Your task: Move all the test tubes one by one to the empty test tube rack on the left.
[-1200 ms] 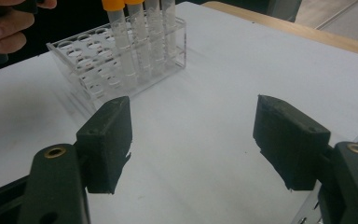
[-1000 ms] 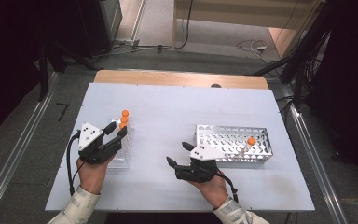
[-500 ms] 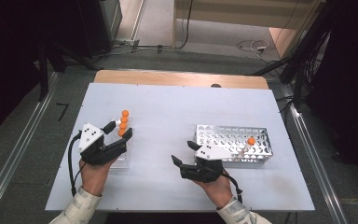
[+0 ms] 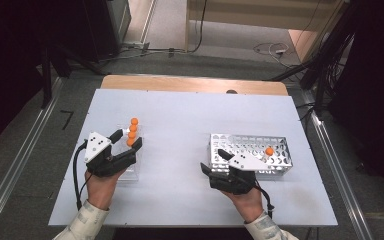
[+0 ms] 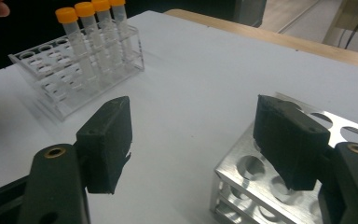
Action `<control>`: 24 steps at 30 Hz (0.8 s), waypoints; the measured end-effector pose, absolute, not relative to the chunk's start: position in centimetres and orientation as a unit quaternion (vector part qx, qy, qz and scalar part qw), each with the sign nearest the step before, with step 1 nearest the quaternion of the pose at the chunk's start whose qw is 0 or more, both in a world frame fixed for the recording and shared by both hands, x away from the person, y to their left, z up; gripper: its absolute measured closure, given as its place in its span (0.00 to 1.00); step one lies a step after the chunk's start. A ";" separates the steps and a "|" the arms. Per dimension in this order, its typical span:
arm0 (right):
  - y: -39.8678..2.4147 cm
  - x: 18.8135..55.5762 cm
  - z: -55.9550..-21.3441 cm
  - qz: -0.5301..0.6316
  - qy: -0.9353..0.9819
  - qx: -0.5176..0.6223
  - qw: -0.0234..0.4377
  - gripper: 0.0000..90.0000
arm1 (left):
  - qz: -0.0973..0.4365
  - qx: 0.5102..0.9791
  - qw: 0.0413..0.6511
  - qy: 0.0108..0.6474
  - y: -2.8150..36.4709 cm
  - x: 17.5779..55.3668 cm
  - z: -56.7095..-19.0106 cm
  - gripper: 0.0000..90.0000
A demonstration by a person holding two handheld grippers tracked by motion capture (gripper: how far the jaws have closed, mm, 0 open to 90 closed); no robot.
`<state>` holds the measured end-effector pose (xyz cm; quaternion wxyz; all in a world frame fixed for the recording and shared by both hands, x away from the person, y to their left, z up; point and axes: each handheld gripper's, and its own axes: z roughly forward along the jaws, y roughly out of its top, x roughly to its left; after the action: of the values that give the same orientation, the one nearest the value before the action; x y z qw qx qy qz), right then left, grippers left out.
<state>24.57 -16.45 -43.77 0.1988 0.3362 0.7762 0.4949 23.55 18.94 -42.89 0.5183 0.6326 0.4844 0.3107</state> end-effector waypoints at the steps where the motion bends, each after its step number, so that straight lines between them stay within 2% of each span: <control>1: -16.7 24.6 -43.8 0.495 0.776 0.335 0.201 0.30 | 0.311 0.633 0.517 0.486 19.0 23.6 -42.9 0.31; 24: -23.8 23.7 -42.9 0.490 0.732 0.396 0.260 0.30 | 0.316 0.634 0.511 0.486 18.7 23.5 -43.0 0.30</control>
<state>23.69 -23.83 -42.91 0.2595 0.3962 0.7316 0.4903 23.55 18.69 -43.00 0.5109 0.6344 0.4864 0.3161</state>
